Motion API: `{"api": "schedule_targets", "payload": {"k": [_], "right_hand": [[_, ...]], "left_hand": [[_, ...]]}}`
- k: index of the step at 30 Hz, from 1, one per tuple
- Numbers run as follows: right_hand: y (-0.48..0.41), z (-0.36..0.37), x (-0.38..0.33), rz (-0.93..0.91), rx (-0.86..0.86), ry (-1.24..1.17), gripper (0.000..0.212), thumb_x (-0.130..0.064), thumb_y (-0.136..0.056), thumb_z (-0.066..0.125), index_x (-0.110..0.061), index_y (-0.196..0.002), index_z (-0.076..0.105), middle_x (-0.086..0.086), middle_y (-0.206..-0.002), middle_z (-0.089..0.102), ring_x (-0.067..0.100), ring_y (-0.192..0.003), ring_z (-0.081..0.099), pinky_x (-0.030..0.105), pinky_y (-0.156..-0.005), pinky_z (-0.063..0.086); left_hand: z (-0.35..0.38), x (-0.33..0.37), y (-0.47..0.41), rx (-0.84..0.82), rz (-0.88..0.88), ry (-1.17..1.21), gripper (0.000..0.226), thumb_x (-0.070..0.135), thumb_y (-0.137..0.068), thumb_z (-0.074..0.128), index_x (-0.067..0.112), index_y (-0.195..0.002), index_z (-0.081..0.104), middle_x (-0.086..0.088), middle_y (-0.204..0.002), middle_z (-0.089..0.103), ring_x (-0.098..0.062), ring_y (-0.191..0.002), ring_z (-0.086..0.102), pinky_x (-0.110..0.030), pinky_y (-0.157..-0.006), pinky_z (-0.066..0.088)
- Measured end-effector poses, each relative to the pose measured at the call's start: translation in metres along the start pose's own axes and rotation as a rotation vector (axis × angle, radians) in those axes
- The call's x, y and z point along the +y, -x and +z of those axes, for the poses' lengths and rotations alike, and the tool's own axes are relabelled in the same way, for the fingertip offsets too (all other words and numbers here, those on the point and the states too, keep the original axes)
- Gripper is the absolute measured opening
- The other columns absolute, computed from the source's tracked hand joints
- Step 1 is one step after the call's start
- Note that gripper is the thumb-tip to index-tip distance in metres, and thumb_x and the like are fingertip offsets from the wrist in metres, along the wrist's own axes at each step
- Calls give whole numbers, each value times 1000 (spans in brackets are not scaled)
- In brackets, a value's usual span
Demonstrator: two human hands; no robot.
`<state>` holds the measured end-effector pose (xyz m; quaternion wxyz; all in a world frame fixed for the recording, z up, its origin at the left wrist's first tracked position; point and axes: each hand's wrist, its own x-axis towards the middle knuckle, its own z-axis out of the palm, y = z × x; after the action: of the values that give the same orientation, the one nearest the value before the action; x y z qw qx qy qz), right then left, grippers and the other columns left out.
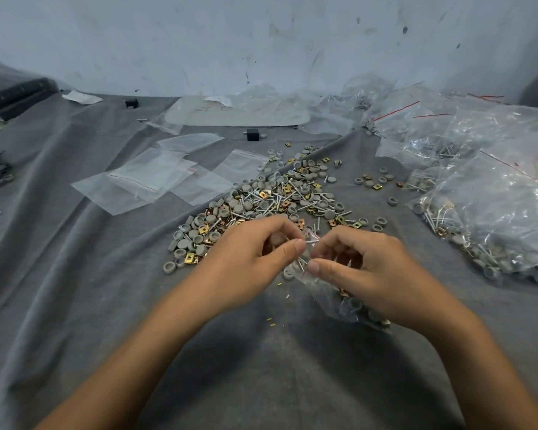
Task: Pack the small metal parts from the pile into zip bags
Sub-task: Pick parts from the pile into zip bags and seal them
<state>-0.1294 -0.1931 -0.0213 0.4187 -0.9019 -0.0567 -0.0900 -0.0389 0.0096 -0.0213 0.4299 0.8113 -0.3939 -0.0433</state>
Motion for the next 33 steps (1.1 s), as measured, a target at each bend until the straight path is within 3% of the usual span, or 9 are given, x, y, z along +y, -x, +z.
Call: {"api": "schedule_targets", "payload": {"k": [3, 6, 12, 17, 20, 22, 26, 33], "right_hand": [[0, -1, 0, 0, 7, -5, 28, -60, -80, 69, -34, -90, 69, -11, -81, 69, 9, -74, 64, 25, -64, 51], [0, -2, 2, 8, 15, -23, 23, -56, -81, 72, -34, -90, 69, -11, -79, 69, 9, -72, 63, 20, -62, 49], [1, -4, 3, 8, 39, -42, 19, -52, -84, 72, -34, -91, 70, -9, -78, 69, 11, -71, 64, 24, -63, 50], [2, -6, 1, -3, 90, -71, 26, -57, -81, 70, -33, -89, 70, -7, -77, 68, 9, -68, 62, 20, -61, 48], [3, -9, 2, 2, 90, -66, 27, -59, -82, 68, -34, -90, 70, -8, -80, 69, 10, -71, 64, 24, -61, 51], [3, -9, 2, 7, 87, -69, 27, -60, -82, 68, -35, -91, 70, -9, -81, 69, 11, -71, 65, 25, -61, 52], [3, -9, 3, 3, 76, -67, 24, -57, -85, 70, -34, -92, 70, -8, -81, 69, 10, -70, 64, 26, -61, 52], [3, -8, 1, 11, 74, -51, 25, -58, -83, 69, -34, -92, 70, -7, -81, 69, 12, -72, 64, 30, -62, 55]], "left_hand": [[2, 3, -4, 8, -10, 48, 16, 49, -93, 57, 34, -96, 64, 2, -75, 67, -15, -65, 59, -38, -62, 50], [-1, 2, -5, 40, -8, 30, 13, 47, -97, 57, 35, -96, 63, 2, -73, 67, -12, -61, 58, -39, -61, 51], [-9, -1, -5, 26, -8, -138, 6, 40, -94, 68, 36, -95, 72, 17, -66, 61, -3, -55, 52, -26, -57, 37], [-19, 0, -6, 40, -26, 45, 17, 29, -96, 65, 31, -112, 72, 2, -76, 68, -5, -63, 56, -26, -62, 43], [-28, -7, -5, 82, -70, -143, 8, 31, -96, 65, 34, -99, 71, 12, -80, 68, -3, -72, 61, -29, -67, 47], [-29, -11, -3, -12, -109, -330, 5, 30, -94, 68, 33, -96, 72, 14, -84, 67, 0, -78, 59, -31, -73, 48], [-21, -18, 1, -189, -148, -503, 14, 28, -93, 70, 36, -104, 71, 13, -98, 60, -7, -94, 56, -34, -86, 48], [-8, -29, 0, -204, -64, -651, 14, 41, -97, 60, 37, -110, 63, 11, -103, 48, -14, -107, 43, -32, -90, 39]]}}
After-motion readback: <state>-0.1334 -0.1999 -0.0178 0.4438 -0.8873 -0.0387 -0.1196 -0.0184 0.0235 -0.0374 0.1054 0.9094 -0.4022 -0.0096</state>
